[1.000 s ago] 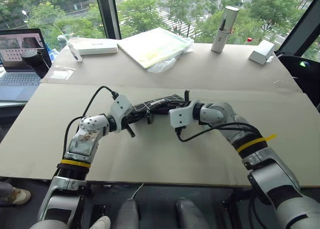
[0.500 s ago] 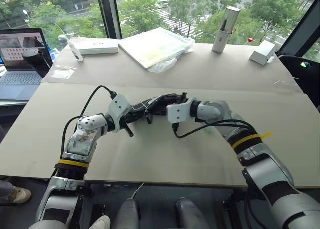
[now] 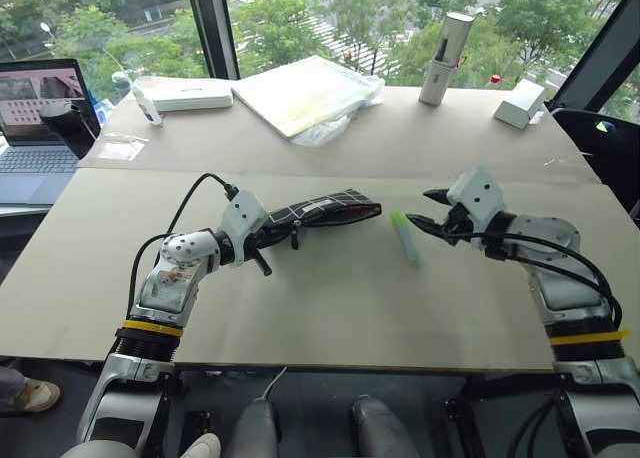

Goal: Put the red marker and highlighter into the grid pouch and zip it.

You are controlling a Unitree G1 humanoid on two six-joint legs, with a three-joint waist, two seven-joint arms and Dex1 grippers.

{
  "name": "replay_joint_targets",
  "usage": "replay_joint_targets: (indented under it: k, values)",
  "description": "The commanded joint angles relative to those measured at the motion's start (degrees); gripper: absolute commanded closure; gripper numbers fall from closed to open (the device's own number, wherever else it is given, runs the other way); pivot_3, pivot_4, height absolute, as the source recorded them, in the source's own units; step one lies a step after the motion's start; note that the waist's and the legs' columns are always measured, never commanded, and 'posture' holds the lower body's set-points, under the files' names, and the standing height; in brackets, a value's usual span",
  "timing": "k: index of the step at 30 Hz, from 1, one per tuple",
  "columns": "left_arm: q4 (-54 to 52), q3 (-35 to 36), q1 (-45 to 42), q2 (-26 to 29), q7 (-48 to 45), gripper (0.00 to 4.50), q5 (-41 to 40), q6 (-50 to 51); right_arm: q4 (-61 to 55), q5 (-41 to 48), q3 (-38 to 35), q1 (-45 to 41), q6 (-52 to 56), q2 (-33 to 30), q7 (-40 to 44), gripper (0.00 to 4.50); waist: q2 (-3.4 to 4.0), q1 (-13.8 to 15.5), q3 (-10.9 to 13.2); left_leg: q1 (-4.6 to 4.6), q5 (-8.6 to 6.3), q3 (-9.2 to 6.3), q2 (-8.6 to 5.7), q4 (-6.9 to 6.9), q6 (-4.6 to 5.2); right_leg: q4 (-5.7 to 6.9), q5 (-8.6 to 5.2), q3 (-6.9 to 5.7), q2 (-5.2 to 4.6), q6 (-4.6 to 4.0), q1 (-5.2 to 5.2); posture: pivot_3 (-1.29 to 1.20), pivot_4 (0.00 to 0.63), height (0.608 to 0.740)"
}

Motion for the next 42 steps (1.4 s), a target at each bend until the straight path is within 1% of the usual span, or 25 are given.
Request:
replay_joint_targets:
  k: [1,8,12,20,22,23,26,28,31,32,34,35,38,42]
  values:
    - [-0.9,0.1,-0.6,-0.2,-0.1,4.50,-0.2,-1.4,-4.9,1.8,-1.8,-0.5,11.2,2.1,-4.9,1.73,0.00,0.0,0.0,0.00,0.00,-0.01,0.00,0.00,0.00,0.01,0.00,0.00,0.00,0.00,0.00,0.00,0.150,0.740]
    - [-0.9,0.2,-0.3,-0.5,0.3,4.50,-0.2,-1.8,-4.2,2.0,-1.5,-0.5,20.2,4.7,-9.8,1.73,0.00,0.4,0.0,-0.02,0.00,0.00,-0.02,0.02,0.00,-0.03,0.00,-0.01,-0.02,0.01,0.02,0.00,0.150,0.740]
    - [-1.4,0.4,0.4,-0.8,0.8,4.50,-0.3,-1.8,-2.8,0.7,-0.1,1.0,21.0,5.2,-11.8,1.73,0.00,0.4,0.0,-0.02,0.00,0.00,-0.02,0.02,0.00,-0.03,0.00,-0.01,-0.01,0.01,0.02,0.00,0.150,0.740]
    - [-1.5,0.5,0.6,-1.1,1.6,4.50,-0.4,-2.2,-2.0,1.7,0.3,3.6,22.0,8.4,-14.1,1.73,-0.03,0.1,0.0,0.01,0.00,-0.05,-0.01,0.02,0.00,-0.02,0.00,-0.03,0.00,0.01,0.06,0.00,0.150,0.740]
    - [-1.5,0.5,0.7,-1.2,1.7,4.50,-0.4,-2.2,-2.0,1.7,-0.1,4.3,21.8,8.7,-14.5,2.25,-0.04,0.0,0.0,0.01,0.00,-0.06,-0.01,0.02,0.00,-0.02,0.00,-0.03,0.01,0.01,0.06,0.00,0.150,0.740]
    - [-1.5,0.5,0.7,-1.2,1.8,4.50,-0.4,-2.2,-2.0,1.7,-0.4,4.5,21.7,8.6,-14.7,2.45,-0.04,0.1,-0.1,0.02,0.00,-0.07,-0.01,0.01,0.00,-0.02,0.00,-0.04,0.01,0.01,0.07,0.00,0.150,0.740]
    - [-1.5,0.7,0.8,-1.1,1.9,4.50,-0.5,-2.2,-1.6,2.2,-2.4,4.3,21.7,8.7,-15.2,3.41,-0.08,0.2,-0.1,0.03,0.00,-0.07,-0.01,0.02,0.00,-0.03,-0.01,-0.04,0.00,0.01,0.12,0.00,0.150,0.740]
    - [-1.5,0.7,0.9,-1.2,2.0,4.50,-0.5,-2.2,-0.2,2.0,-4.1,3.1,19.0,9.1,-16.6,3.46,-0.08,0.3,-0.1,0.04,0.00,-0.07,-0.02,0.05,0.00,-0.03,-0.01,-0.06,-0.01,0.01,0.15,0.00,0.150,0.740]
    - [-1.7,0.7,0.9,-1.1,2.0,4.50,-0.6,-2.1,1.4,1.3,-6.6,0.0,9.7,9.6,-19.0,3.46,-0.08,0.3,-0.1,0.05,0.01,-0.07,-0.02,0.07,0.00,-0.03,-0.01,-0.05,-0.01,0.02,0.15,0.00,0.150,0.740]
    - [-1.7,0.7,0.8,-1.1,1.9,4.50,-0.6,-2.0,1.3,2.5,-8.3,-1.6,7.9,10.1,-19.4,3.46,-0.07,0.3,-0.1,0.03,0.01,-0.06,-0.03,0.07,0.00,-0.02,-0.01,-0.05,-0.02,0.02,0.12,0.00,0.150,0.740]
    - [-1.6,0.7,0.8,-1.0,1.8,4.50,-0.6,-2.0,1.0,5.6,-11.1,-4.5,5.6,10.4,-18.4,3.46,-0.01,0.1,0.0,-0.04,0.01,-0.06,-0.03,0.05,-0.01,-0.02,-0.01,-0.03,-0.01,0.02,0.01,0.00,0.150,0.740]
    - [-1.6,0.7,0.7,-0.9,1.7,4.50,-0.6,-2.0,0.1,5.6,-10.6,-5.2,1.7,9.0,-15.7,3.46,0.01,0.0,0.0,-0.07,0.01,-0.06,-0.03,0.05,-0.01,-0.02,-0.01,-0.03,-0.01,0.01,-0.02,0.00,0.150,0.740]
    - [-1.4,0.6,0.5,-0.8,1.5,4.50,-0.5,-2.0,-3.9,4.6,-6.7,-3.9,-7.9,3.8,-5.8,3.46,0.01,0.0,0.0,-0.06,0.01,-0.11,-0.03,-0.04,0.00,-0.03,-0.01,-0.06,0.01,0.01,-0.02,0.00,0.150,0.740]
    - [-1.1,0.4,0.3,-0.9,1.3,4.50,-0.4,-1.9,-8.5,3.1,-1.1,1.8,-19.4,-4.8,8.4,3.46,0.01,0.3,0.0,-0.07,0.00,-0.14,-0.03,-0.04,0.01,-0.19,-0.02,-0.10,-0.01,0.04,0.11,0.00,0.150,0.740]
